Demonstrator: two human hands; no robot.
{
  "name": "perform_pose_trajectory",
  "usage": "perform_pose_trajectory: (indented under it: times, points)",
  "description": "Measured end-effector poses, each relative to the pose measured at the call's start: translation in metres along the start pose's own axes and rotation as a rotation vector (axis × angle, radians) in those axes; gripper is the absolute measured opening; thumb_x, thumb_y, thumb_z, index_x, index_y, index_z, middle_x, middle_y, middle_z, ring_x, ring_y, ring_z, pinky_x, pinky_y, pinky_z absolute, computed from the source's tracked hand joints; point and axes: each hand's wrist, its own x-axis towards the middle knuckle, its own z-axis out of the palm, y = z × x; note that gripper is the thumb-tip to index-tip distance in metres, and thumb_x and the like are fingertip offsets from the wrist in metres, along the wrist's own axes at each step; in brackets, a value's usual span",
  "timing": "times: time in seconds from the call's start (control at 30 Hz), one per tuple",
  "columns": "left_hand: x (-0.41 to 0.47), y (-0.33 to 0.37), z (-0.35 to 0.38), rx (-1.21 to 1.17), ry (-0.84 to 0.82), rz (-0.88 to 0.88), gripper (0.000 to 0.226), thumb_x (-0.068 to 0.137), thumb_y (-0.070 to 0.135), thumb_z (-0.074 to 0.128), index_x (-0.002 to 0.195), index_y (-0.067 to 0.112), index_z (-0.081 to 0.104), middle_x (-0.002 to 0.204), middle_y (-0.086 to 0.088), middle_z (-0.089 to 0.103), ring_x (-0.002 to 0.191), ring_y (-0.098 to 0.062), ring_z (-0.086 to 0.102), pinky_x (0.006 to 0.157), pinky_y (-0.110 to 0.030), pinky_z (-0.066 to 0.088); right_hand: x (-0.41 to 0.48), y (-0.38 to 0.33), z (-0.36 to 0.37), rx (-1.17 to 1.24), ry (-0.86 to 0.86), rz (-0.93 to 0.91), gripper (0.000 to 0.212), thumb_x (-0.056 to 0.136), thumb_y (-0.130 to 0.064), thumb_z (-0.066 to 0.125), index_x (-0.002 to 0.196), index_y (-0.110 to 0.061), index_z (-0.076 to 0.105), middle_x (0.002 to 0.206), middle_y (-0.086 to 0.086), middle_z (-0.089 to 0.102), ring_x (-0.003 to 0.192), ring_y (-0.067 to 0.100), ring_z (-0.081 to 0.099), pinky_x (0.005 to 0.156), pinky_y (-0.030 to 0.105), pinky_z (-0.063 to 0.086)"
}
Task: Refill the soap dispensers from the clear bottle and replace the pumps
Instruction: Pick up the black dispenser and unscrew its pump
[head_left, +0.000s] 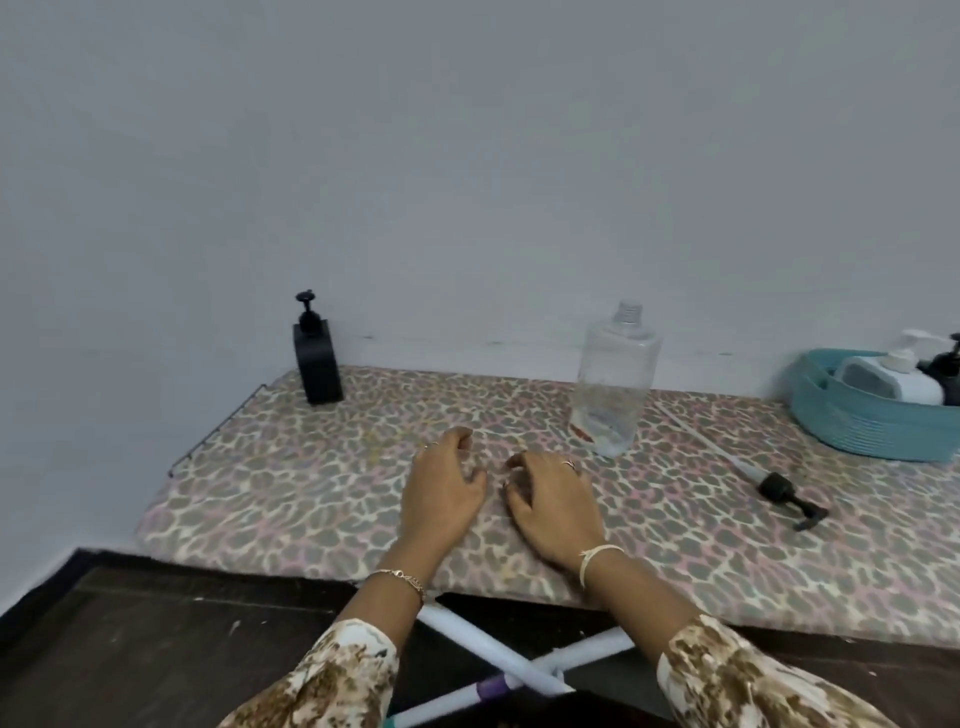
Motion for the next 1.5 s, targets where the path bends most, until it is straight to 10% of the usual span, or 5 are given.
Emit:
perform_pose_trajectory:
  times: [0.47,0.7,1.17,1.5]
  points:
    - [0.099,-0.076,-0.082,-0.121,0.475,-0.42,0.076,0.087,0.027,0.068,0.146,0.004,0.026,0.146,-0.015,0.037,0.136,-0.031,0.034,0.109,-0.04,0.032,0.062,-0.024,0.037,-0.159,-0.259,-0.027,0.07,0.093,-0.065,0.022,0.151,-0.025,0.023,0.159,-0.005,0.019,0.146,0.015,0.017,0.117,0.044,0.013]
    - [0.154,-0.101,-0.077,-0.256,0.403,-0.481,0.088,0.073,0.03,0.077,0.143,0.011,0.027,0.138,-0.013,0.047,0.123,-0.034,0.05,0.099,-0.049,0.047,0.06,-0.024,0.038,-0.146,-0.268,-0.013,0.074,0.092,-0.069,0.018,0.153,-0.028,0.016,0.16,-0.008,0.011,0.147,0.01,0.007,0.119,0.041,0.007]
    - [0.153,-0.101,-0.075,-0.477,0.486,-0.537,0.031,0.073,0.011,0.073,0.094,0.023,0.053,0.084,0.006,0.059,0.067,-0.003,0.054,0.055,-0.018,0.041,0.061,-0.021,0.041,-0.134,-0.249,-0.004,0.08,0.085,-0.073,0.008,0.152,-0.031,0.017,0.16,-0.01,0.011,0.147,0.009,0.009,0.119,0.04,0.009]
    - [0.1,-0.047,-0.053,-0.647,0.329,-0.446,0.042,0.071,0.013,0.076,0.103,0.031,0.057,0.098,0.01,0.065,0.093,-0.014,0.063,0.086,-0.034,0.055,0.06,-0.021,0.038,-0.068,-0.195,-0.016,0.064,0.095,-0.06,0.03,0.149,-0.025,0.03,0.157,-0.005,0.026,0.144,0.013,0.022,0.117,0.04,0.014]
